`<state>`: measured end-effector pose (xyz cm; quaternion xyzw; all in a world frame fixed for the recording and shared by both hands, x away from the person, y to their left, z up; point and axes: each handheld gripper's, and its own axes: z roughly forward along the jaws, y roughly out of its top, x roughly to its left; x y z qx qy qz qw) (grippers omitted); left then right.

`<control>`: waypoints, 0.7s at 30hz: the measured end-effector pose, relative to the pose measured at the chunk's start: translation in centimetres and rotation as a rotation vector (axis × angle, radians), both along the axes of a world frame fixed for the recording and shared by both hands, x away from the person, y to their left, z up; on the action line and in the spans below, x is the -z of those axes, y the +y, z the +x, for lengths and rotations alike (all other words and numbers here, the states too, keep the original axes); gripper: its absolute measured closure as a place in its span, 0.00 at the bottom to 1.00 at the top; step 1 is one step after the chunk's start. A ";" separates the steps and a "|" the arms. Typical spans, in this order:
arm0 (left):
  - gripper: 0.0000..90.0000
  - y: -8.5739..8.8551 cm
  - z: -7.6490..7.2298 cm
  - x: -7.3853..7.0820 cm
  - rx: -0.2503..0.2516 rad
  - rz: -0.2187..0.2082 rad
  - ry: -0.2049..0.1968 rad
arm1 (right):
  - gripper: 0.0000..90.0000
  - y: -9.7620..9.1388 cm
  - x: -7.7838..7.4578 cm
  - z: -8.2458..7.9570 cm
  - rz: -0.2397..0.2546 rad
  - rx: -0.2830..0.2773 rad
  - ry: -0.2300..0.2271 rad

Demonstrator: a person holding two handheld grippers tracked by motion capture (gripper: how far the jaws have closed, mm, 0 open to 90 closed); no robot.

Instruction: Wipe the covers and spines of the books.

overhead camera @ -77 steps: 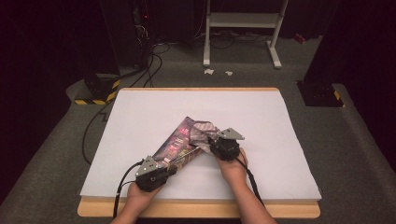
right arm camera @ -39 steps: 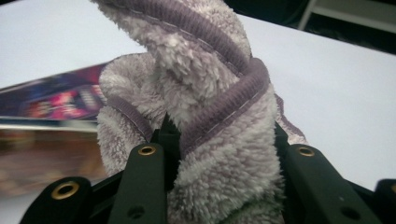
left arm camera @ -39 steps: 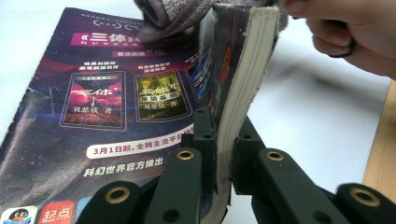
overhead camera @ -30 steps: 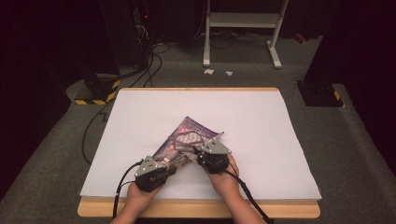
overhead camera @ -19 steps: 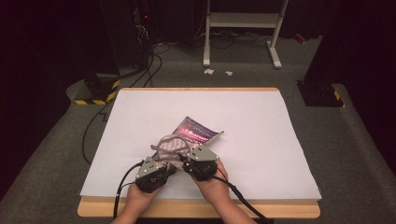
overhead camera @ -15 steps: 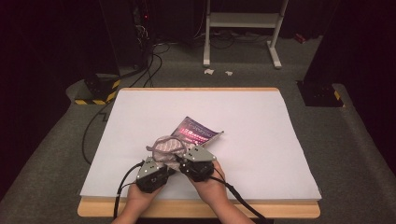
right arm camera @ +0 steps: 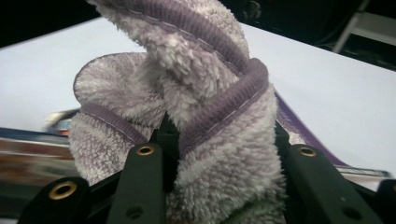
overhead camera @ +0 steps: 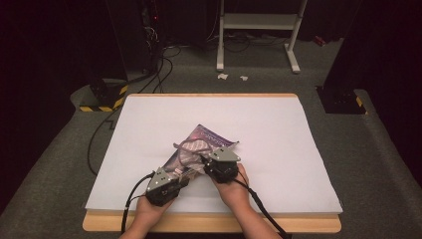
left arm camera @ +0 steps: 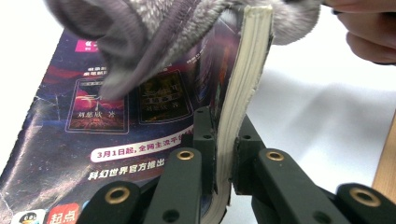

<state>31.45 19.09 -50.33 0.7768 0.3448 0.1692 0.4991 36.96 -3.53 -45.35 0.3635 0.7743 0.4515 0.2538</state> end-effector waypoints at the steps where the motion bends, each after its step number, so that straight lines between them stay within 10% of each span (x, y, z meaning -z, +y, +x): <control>1: 0.93 0.0 0.0 0.0 0.000 0.000 0.001 | 0.70 -0.3 0.2 0.3 -0.004 0.014 0.000; 21: 0.93 0.1 0.2 0.2 0.009 -0.018 0.018 | 0.70 -6.2 2.9 6.5 -0.048 0.222 0.036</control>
